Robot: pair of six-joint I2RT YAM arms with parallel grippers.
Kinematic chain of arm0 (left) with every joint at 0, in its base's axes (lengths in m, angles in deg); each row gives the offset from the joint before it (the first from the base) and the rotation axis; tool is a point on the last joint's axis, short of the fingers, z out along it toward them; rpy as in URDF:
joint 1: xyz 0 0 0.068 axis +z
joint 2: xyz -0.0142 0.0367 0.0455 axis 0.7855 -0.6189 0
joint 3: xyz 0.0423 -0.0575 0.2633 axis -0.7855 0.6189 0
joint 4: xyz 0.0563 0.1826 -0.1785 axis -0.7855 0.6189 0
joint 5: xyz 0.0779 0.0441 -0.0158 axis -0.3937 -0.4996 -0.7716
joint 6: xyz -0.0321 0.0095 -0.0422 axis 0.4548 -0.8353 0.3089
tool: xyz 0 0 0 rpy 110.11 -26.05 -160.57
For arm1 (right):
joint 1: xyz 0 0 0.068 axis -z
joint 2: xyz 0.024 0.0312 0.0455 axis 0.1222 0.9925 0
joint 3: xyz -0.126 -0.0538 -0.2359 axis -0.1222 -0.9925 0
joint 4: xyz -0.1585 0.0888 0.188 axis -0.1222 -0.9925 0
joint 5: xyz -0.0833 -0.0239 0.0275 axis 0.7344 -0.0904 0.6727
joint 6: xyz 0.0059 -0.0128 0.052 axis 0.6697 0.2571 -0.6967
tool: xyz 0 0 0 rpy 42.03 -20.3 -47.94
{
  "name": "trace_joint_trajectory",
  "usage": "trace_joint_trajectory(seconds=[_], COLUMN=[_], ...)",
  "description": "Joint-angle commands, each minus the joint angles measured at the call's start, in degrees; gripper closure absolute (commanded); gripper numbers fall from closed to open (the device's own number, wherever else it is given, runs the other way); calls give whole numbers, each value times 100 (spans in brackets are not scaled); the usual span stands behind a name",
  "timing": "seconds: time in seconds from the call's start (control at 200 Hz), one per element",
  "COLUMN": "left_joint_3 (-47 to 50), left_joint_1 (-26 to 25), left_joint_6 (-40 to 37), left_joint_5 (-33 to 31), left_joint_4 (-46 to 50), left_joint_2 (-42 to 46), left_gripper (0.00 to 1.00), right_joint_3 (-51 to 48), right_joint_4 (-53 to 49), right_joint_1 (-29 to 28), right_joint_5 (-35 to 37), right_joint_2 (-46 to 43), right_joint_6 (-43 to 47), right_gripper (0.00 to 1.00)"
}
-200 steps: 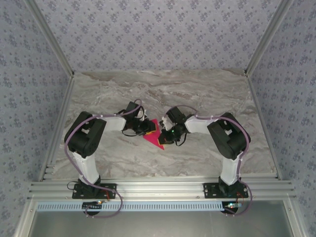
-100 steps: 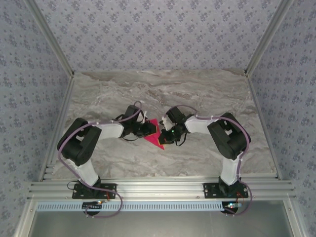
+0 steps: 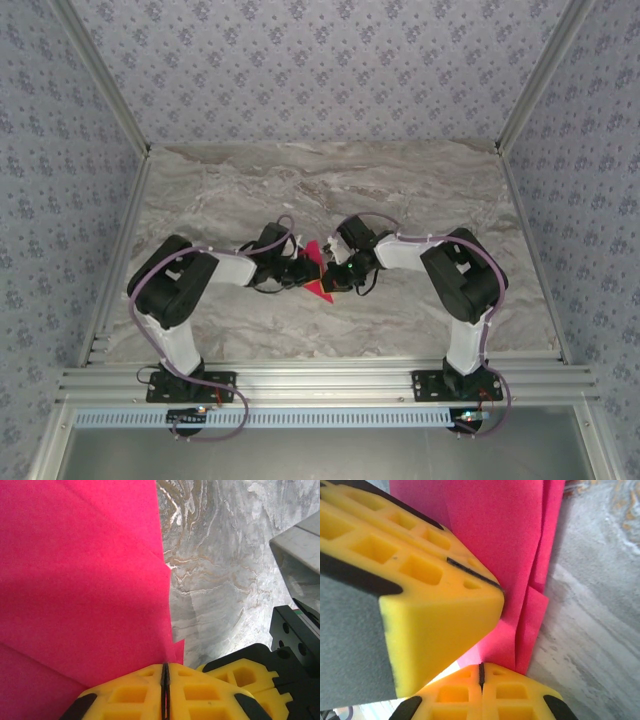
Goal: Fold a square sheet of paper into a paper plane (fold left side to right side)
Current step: Fourth fold the wing at the center of the table.
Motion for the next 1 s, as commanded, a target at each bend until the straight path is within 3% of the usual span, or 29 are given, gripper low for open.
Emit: trace_joint_trajectory(seconds=[0.0, 0.994], left_joint_3=[-140, -2065], left_joint_1=[159, 1935], left_joint_6=[-261, -1829], left_joint_5=[-198, 430], left_joint_4=[222, 1416], left_joint_2=[-304, -1309], left_gripper=[91, 87], right_joint_3=[-214, -402], right_joint_4=[-971, -866], right_joint_1=[46, -35], right_joint_5=[1155, 1025], right_joint_2=[396, 291], right_joint_6=[193, 183], right_gripper=[100, 100])
